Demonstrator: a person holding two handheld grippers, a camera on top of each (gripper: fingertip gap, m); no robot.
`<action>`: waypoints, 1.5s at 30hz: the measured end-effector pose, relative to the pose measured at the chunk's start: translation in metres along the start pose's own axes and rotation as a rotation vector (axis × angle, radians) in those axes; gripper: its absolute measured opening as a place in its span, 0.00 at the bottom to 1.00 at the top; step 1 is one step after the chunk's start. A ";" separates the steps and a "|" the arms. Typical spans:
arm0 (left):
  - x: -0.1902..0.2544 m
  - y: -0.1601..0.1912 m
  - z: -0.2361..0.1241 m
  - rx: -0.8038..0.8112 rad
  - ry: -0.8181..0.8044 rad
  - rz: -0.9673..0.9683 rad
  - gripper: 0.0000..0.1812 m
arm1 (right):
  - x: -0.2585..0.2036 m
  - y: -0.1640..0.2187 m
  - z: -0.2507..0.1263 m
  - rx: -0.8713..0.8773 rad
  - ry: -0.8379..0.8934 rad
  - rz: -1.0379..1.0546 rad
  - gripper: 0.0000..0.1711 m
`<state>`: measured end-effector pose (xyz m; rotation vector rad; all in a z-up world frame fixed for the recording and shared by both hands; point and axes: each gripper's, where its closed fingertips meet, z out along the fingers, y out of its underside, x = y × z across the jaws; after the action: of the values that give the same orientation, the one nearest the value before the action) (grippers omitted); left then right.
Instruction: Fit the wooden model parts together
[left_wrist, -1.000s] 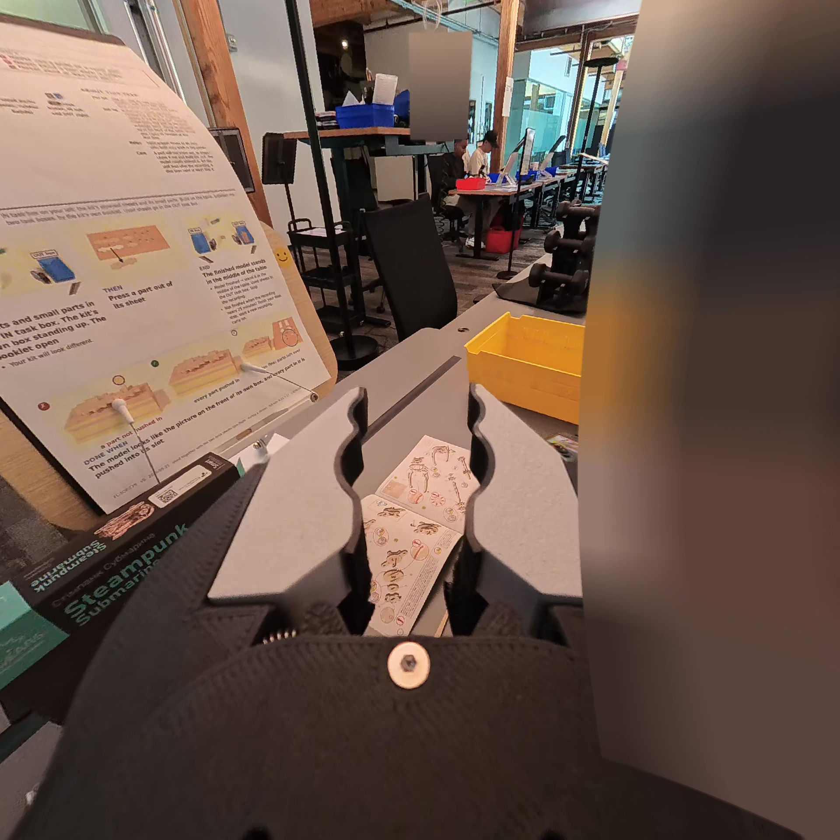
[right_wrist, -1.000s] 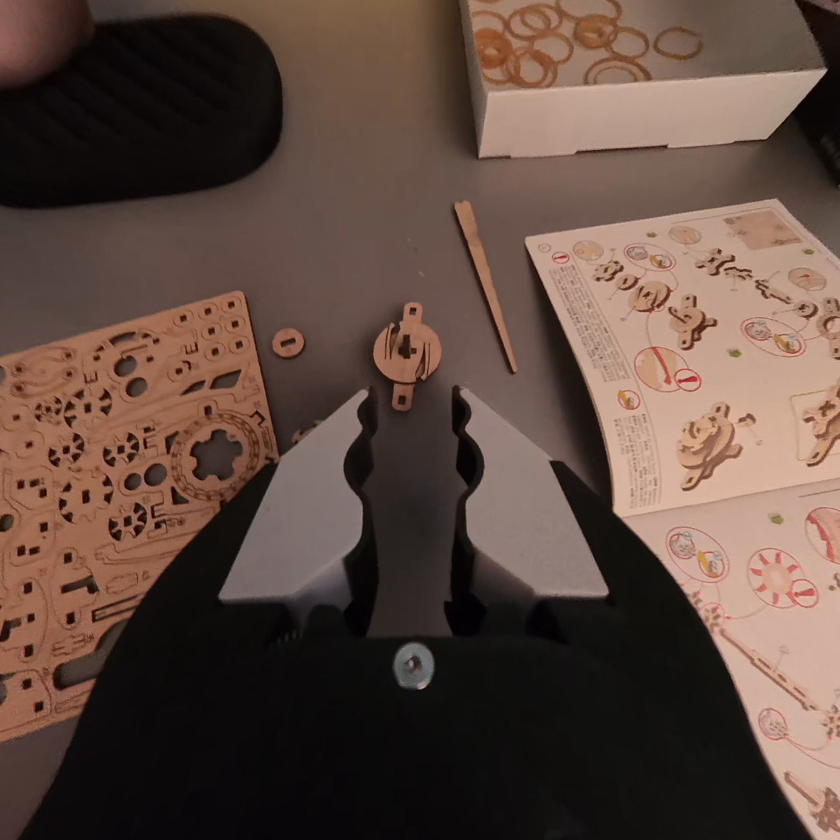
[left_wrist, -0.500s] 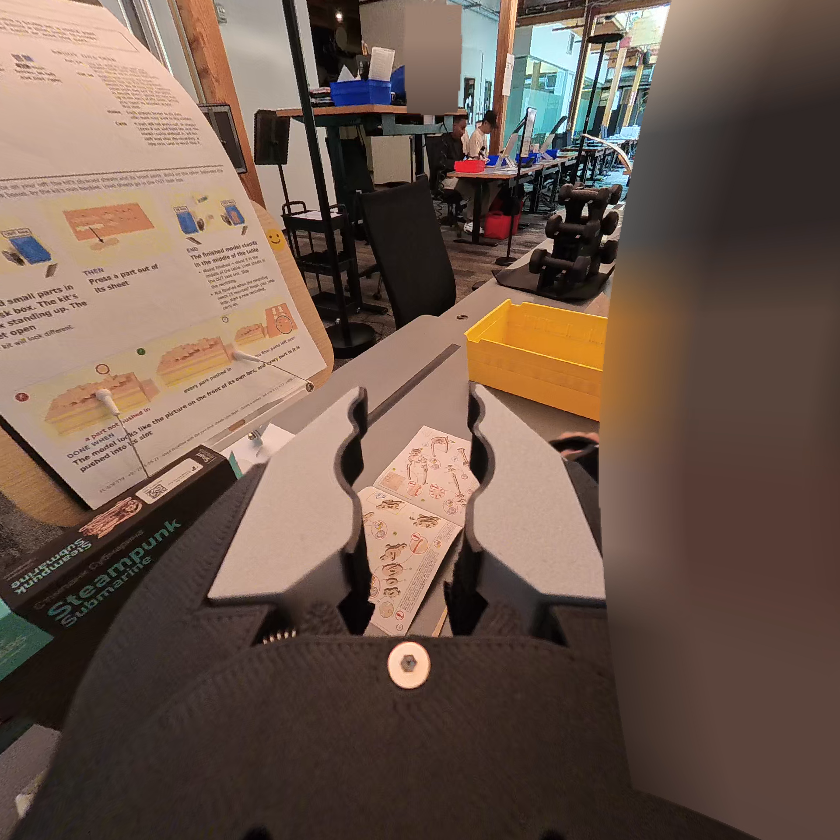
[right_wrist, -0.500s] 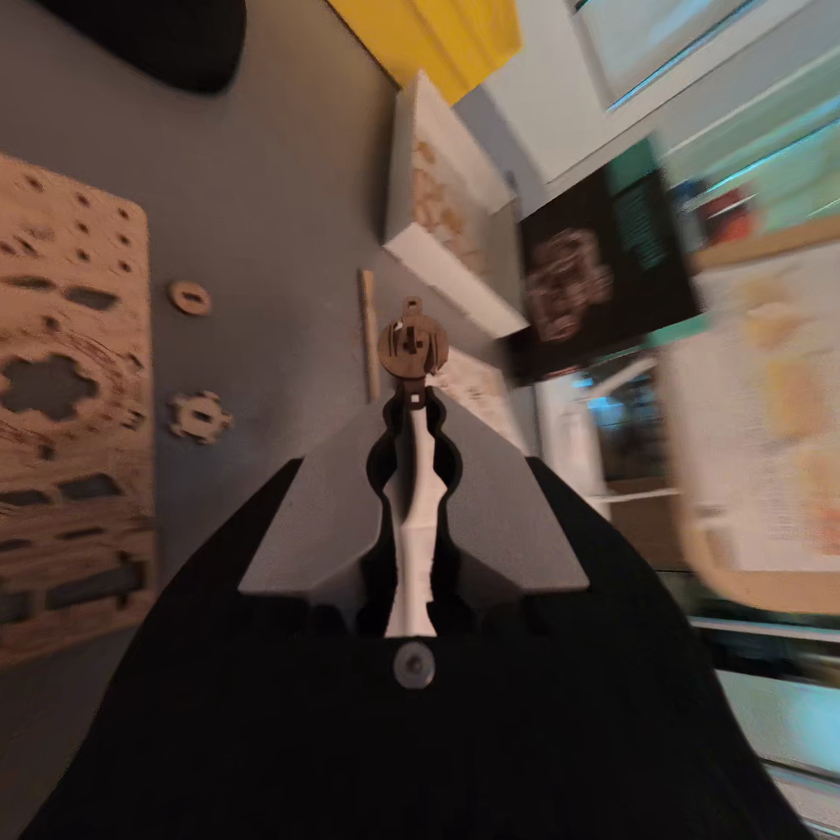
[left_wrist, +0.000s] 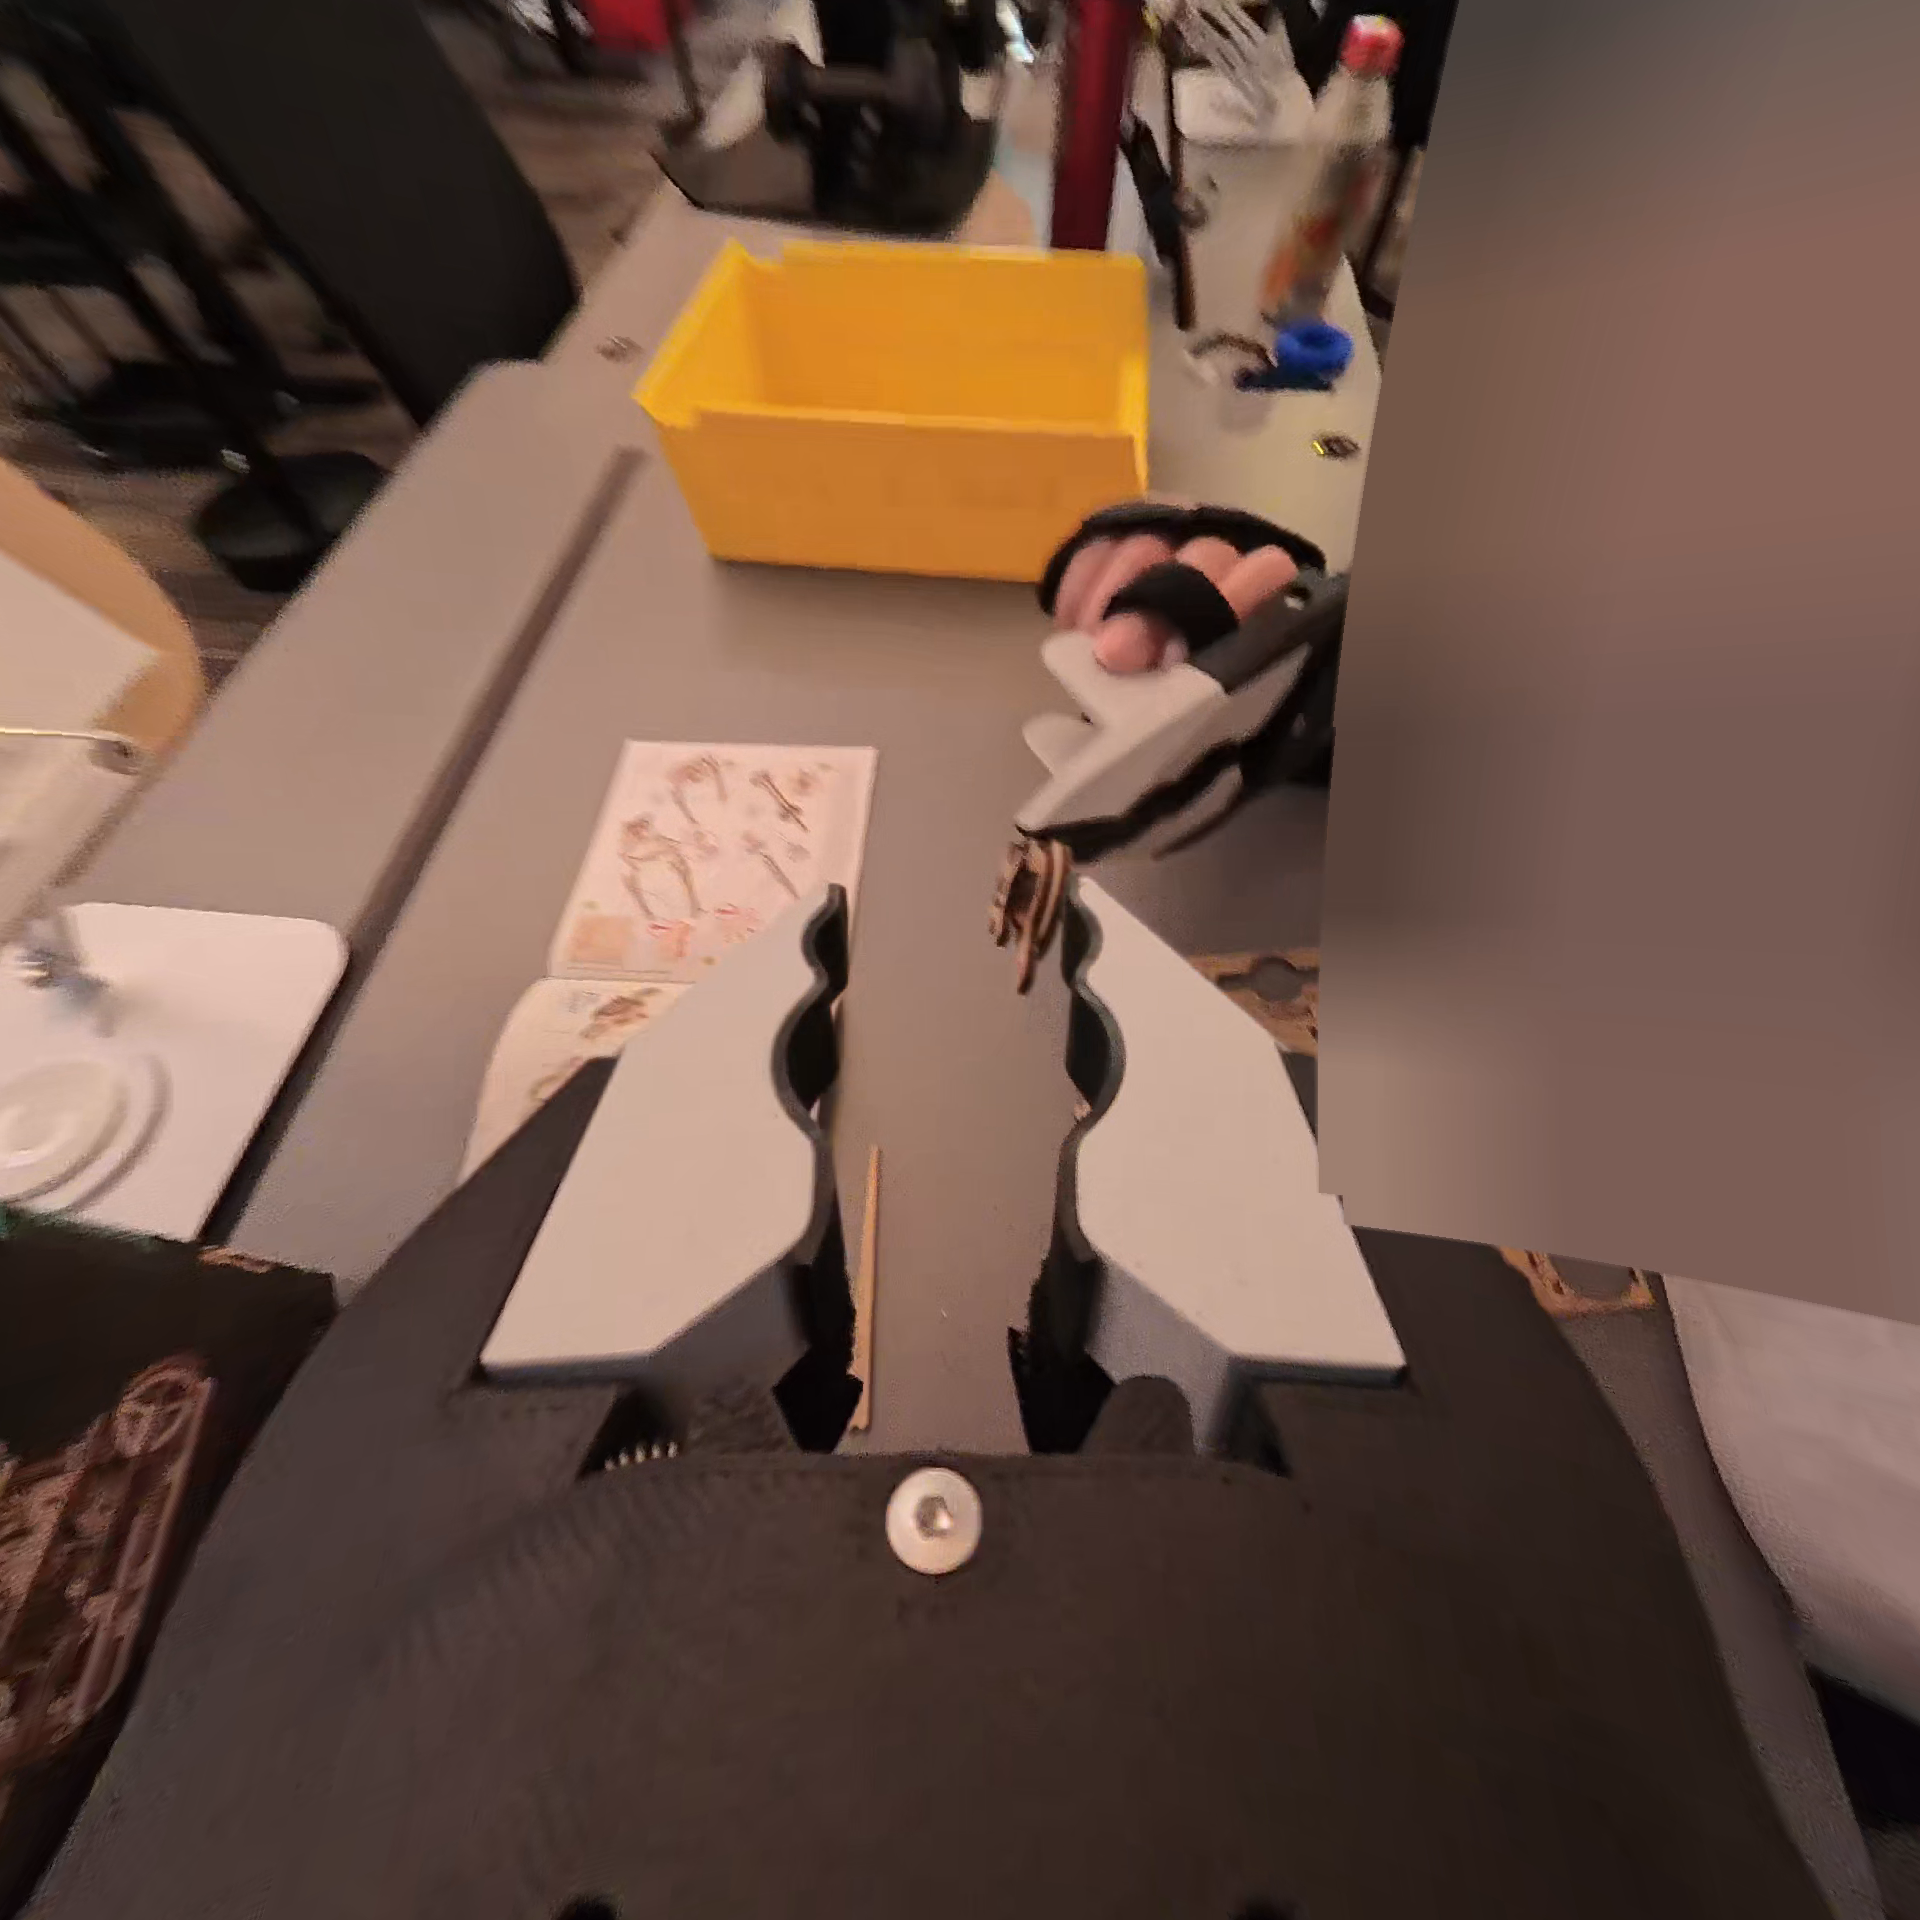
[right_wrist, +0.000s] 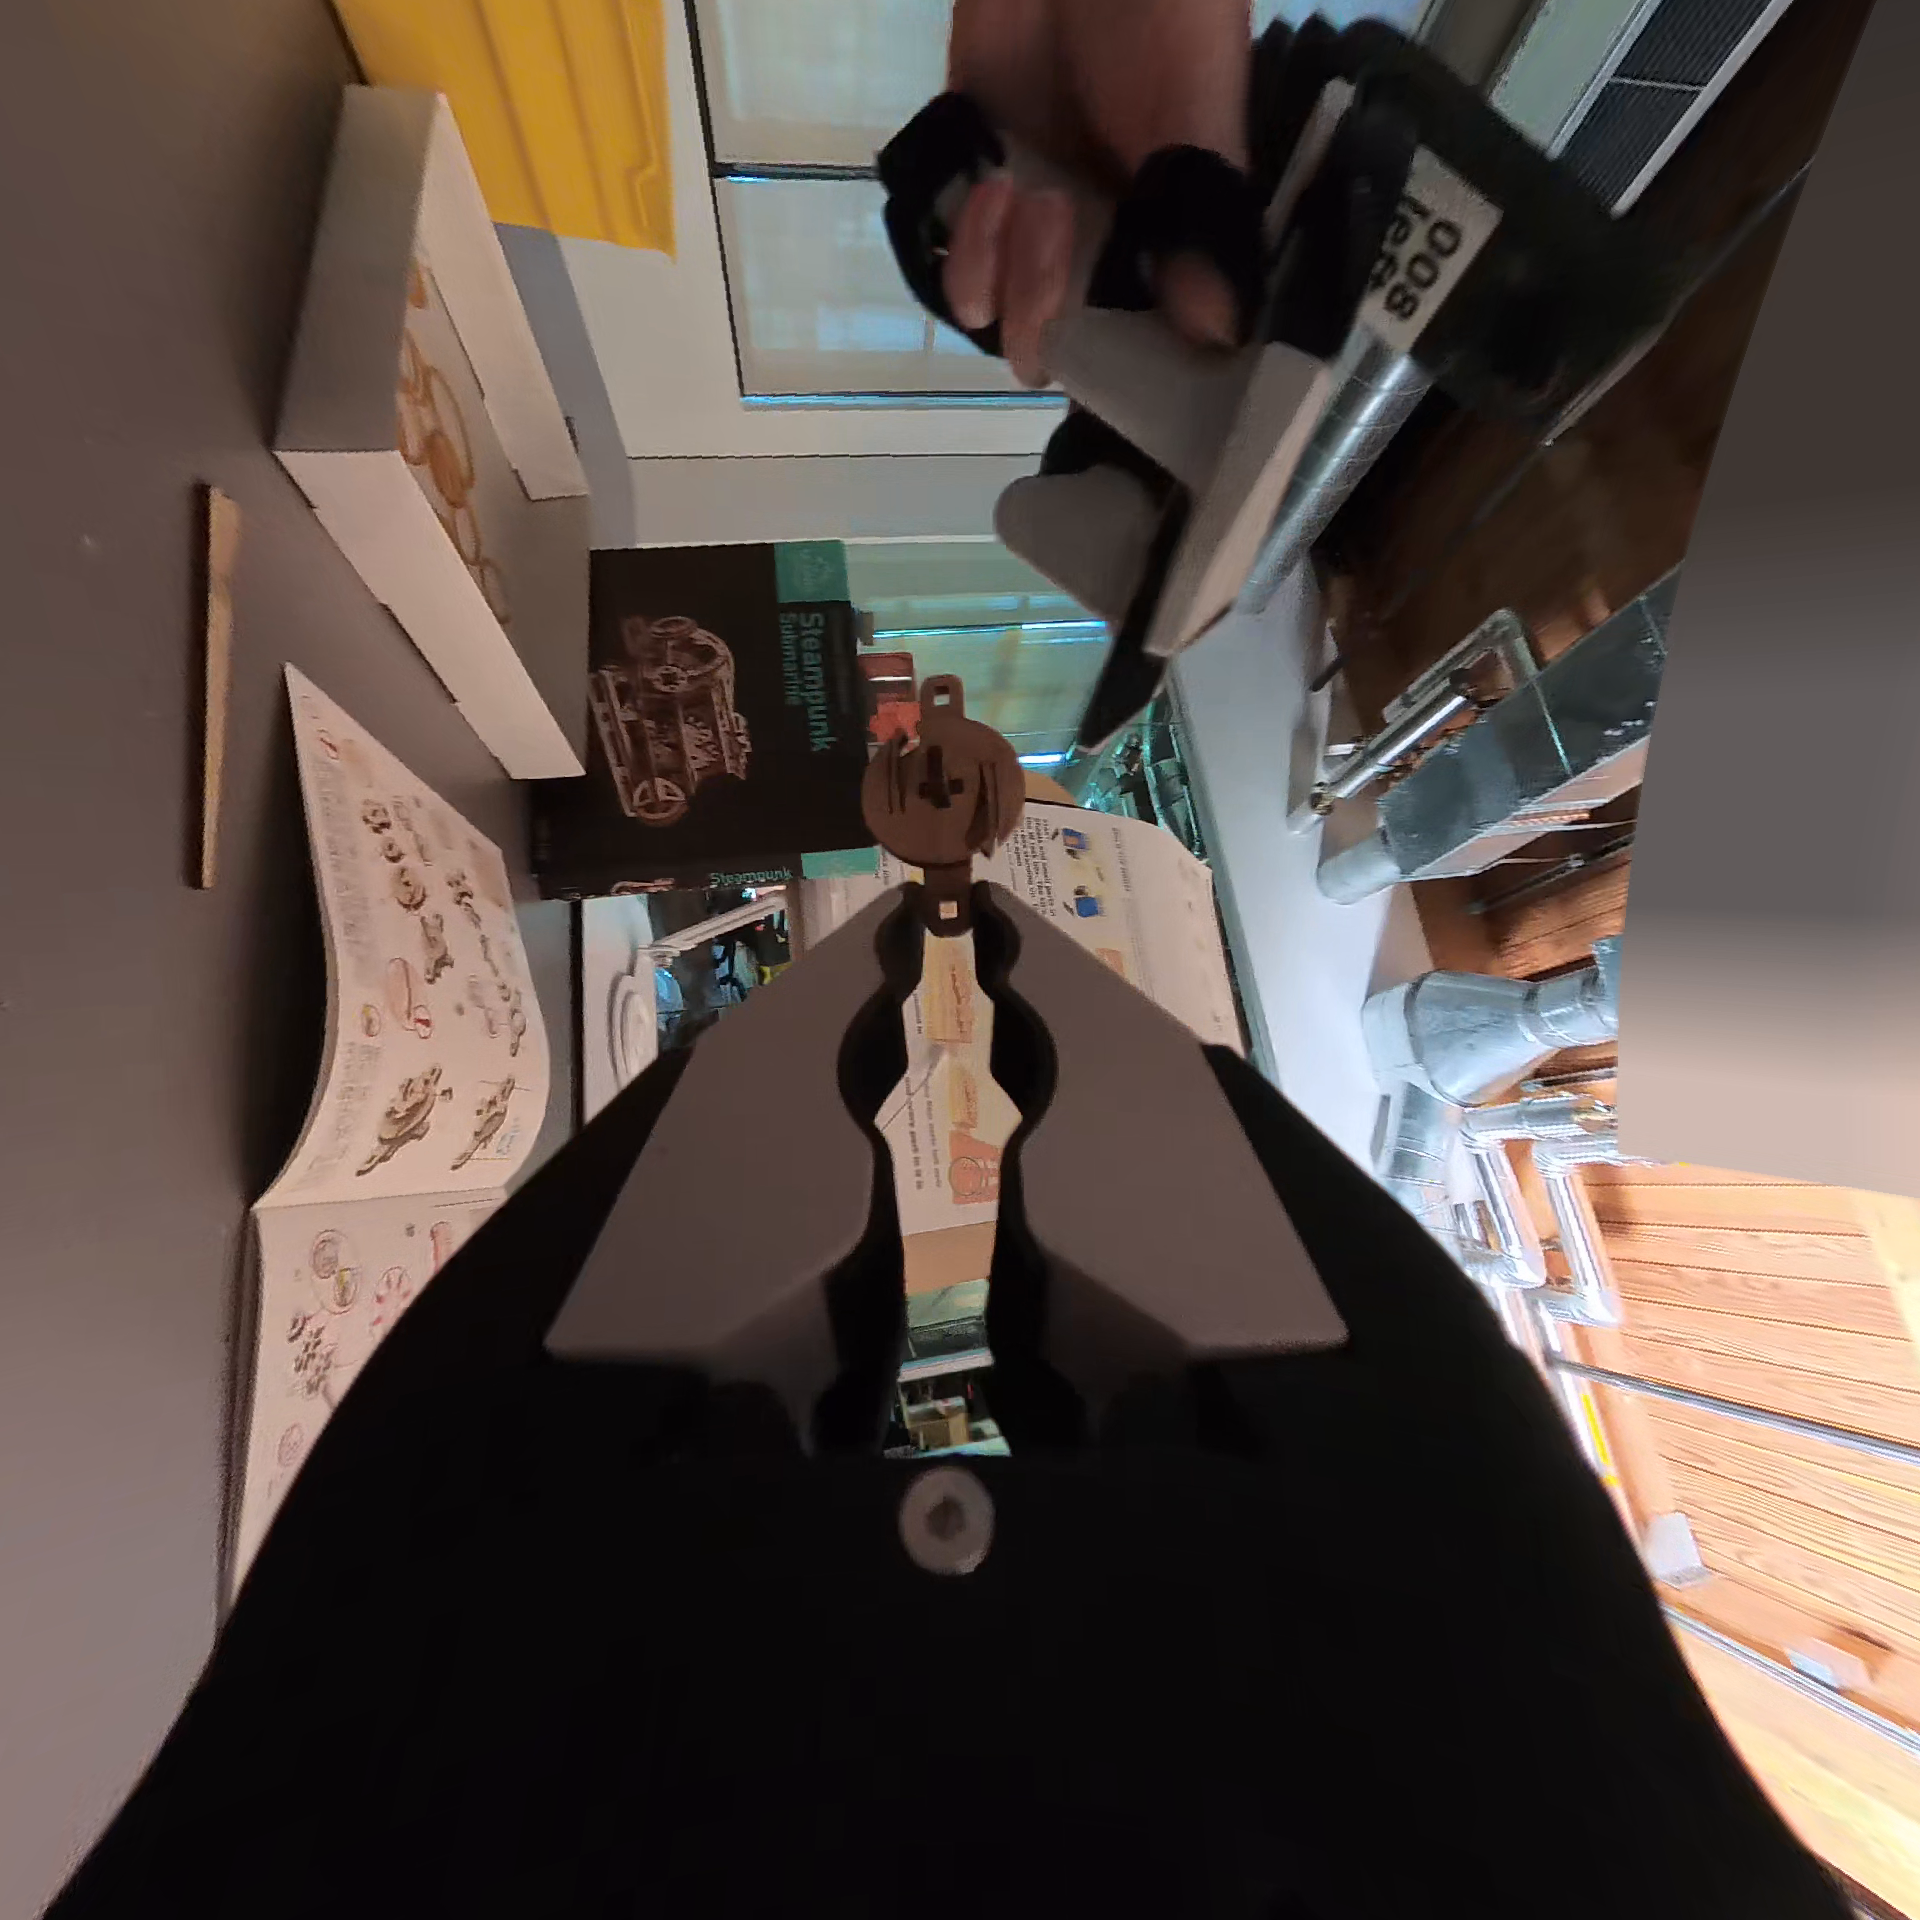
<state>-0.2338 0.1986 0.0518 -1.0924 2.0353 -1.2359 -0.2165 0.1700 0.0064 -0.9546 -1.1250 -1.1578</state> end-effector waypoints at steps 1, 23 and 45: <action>0.003 0.006 0.005 -0.028 0.031 0.000 0.20 | 0.000 0.000 0.000 -0.003 0.005 -0.003 0.05; 0.011 0.077 0.008 -0.376 0.134 -0.013 0.03 | -0.032 -0.004 0.009 -0.020 -0.140 0.116 0.05; -0.079 -0.044 -0.090 0.394 -0.502 0.229 0.19 | -0.063 0.026 0.014 -0.122 -0.307 0.303 0.05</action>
<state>-0.2427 0.2964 0.1329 -0.8452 1.4197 -1.0546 -0.1957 0.2004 -0.0528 -1.3812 -1.1103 -0.8591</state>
